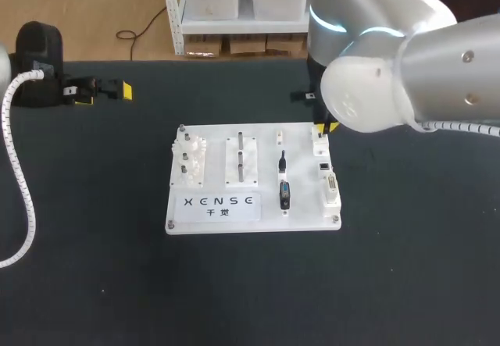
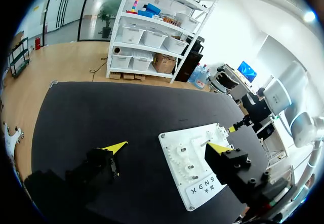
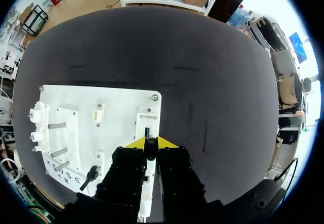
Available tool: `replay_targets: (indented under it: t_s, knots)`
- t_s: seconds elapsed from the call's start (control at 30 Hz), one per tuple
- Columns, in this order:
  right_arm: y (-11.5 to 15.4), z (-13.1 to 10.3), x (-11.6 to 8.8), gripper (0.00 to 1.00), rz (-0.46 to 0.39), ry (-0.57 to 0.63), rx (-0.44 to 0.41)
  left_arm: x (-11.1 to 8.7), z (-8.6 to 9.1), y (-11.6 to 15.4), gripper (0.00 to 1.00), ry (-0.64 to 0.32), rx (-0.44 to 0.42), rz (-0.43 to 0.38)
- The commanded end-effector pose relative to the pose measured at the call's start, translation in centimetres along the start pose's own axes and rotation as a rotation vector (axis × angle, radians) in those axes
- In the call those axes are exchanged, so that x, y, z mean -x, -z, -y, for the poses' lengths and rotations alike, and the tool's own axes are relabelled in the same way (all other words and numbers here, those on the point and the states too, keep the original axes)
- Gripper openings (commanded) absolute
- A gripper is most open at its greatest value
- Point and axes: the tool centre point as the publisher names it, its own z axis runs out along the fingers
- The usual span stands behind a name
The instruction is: Insert the USB connector, Ethernet cable, and multi-pin plug into their matching sockets one by one.
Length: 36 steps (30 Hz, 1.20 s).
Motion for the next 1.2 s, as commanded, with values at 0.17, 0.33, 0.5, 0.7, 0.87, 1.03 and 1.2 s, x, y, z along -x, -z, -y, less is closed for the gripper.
replay_targets:
  t_s: [0.17, 0.33, 0.5, 0.7, 0.87, 1.03, 1.2]
  knots:
    - [-0.42, -0.30, 0.27, 0.00, 0.004, 0.000, -0.005, 0.00, 0.00, 0.00, 1.00, 0.000, 0.000, 0.000]
    - [-0.51, -0.51, 0.52, 0.00, 0.006, 0.002, -0.004, 0.00, 0.00, 0.00, 1.00, 0.000, 0.000, 0.000]
    - [-0.54, -0.74, 0.46, 0.00, 0.004, 0.002, -0.004, 0.00, 0.00, 0.00, 1.00, 0.000, 0.000, 0.000]
    - [-0.86, -0.87, 0.51, 0.00, 0.002, -0.003, -0.006, 0.00, 0.00, 0.00, 1.00, 0.000, 0.000, 0.000]
    - [-0.79, -0.60, 0.48, 0.00, 0.000, -0.009, -0.007, 0.00, 0.00, 0.00, 1.00, 0.000, 0.000, 0.000]
    - [-0.72, -0.39, 0.50, 0.00, 0.001, -0.011, -0.006, 0.00, 0.00, 0.00, 1.00, 0.000, 0.000, 0.000]
    - [-0.69, -0.21, 0.28, 0.00, 0.001, -0.015, -0.004, 0.00, 0.00, 0.00, 1.00, 0.000, 0.000, 0.000]
